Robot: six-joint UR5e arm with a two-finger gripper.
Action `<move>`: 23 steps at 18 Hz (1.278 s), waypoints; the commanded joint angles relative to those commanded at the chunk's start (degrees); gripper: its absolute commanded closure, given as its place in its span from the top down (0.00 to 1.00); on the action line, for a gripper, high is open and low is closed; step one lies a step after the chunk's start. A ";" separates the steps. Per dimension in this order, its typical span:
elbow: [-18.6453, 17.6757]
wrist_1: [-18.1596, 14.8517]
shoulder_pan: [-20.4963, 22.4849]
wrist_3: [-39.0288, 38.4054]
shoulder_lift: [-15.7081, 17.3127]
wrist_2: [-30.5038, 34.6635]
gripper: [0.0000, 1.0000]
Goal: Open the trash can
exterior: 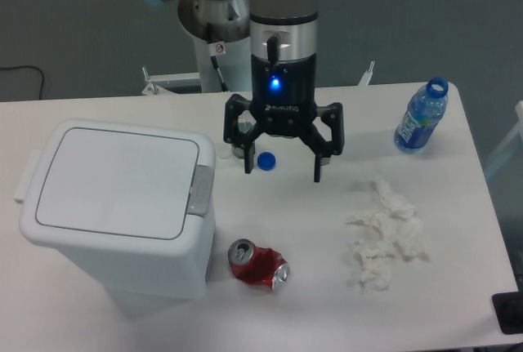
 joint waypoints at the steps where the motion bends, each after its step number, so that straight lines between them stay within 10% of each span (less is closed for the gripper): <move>1: 0.00 0.00 -0.18 -1.06 0.00 0.00 1.00; 23: -0.97 0.09 -2.73 -1.59 -1.41 0.00 1.00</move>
